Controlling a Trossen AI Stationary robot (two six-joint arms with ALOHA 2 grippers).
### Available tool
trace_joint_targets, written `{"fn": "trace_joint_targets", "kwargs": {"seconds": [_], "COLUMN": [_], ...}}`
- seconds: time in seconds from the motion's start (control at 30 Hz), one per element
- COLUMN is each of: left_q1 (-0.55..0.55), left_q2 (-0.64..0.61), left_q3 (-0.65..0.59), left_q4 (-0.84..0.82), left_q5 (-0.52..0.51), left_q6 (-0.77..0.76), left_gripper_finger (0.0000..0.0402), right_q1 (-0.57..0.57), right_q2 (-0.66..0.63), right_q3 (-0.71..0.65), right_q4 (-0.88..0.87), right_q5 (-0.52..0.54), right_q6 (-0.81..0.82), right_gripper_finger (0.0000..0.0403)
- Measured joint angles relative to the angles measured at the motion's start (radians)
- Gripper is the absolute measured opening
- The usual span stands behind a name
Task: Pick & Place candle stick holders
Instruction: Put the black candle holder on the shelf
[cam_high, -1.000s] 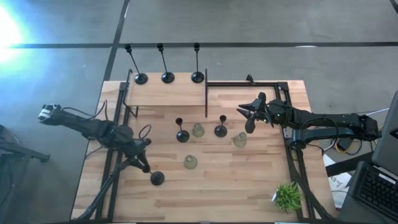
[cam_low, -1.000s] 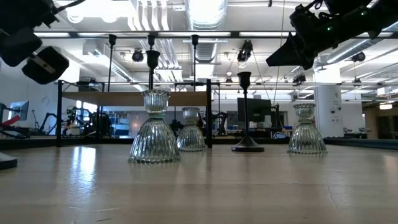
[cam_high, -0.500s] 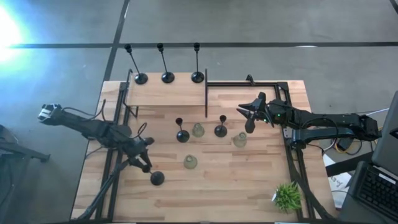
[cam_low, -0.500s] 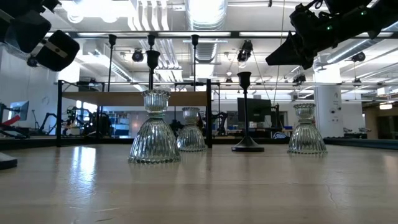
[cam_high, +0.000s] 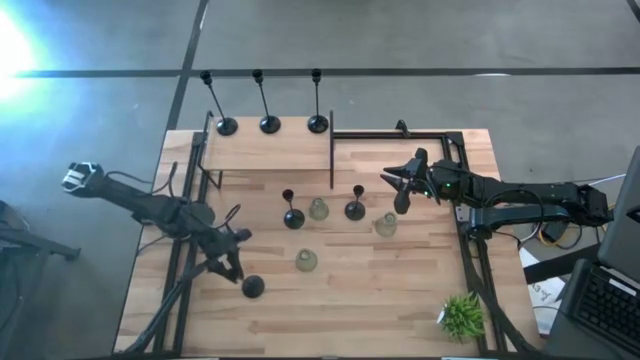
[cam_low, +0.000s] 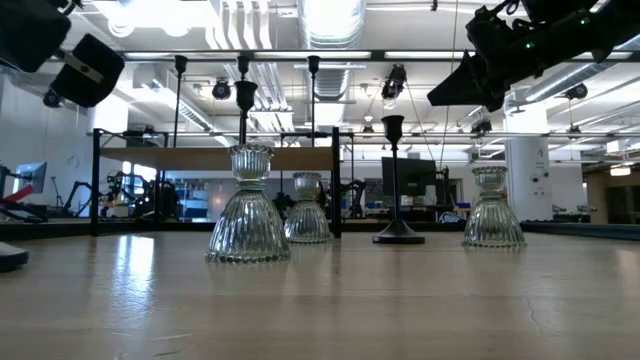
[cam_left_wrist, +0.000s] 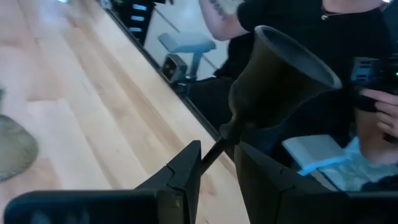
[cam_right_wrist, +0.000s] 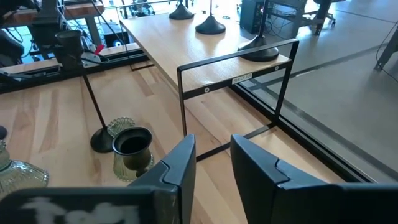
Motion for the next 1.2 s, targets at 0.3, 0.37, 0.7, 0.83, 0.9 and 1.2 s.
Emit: {"fn": "trace_joint_targets", "kwargs": {"seconds": [0.3, 0.37, 0.7, 0.83, 0.9, 1.2], "left_q1": [-0.011, -0.011, -0.010, -0.012, -0.009, -0.014], "left_q2": [0.034, 0.046, 0.079, 0.074, 0.075, 0.073], "left_q3": [0.000, 0.000, 0.000, 0.000, 0.003, 0.107], "left_q4": [0.026, 0.026, 0.083, 0.089, 0.096, -0.007], "left_q5": [-0.010, -0.011, -0.120, -0.241, -0.332, -0.433], "left_q6": [0.002, 0.003, 0.089, 0.078, 0.075, 0.054], "left_gripper_finger": [0.0100, 0.0097, 0.0025, 0.0017, 0.0017, 0.0017], "right_q1": [0.000, 0.000, 0.000, 0.000, 0.000, 0.000], "right_q2": [0.000, 0.000, 0.000, 0.000, 0.000, 0.000], "right_q3": [0.000, 0.000, 0.000, 0.000, 0.000, 0.000], "right_q4": [0.000, 0.001, 0.001, 0.001, 0.000, -0.003], "right_q5": [0.000, 0.000, 0.001, 0.001, 0.001, 0.001], "right_q6": [0.000, 0.000, -0.001, -0.004, -0.004, -0.004], "right_gripper_finger": [0.0093, 0.0096, 0.0095, 0.0086, 0.0082, 0.0073]}}
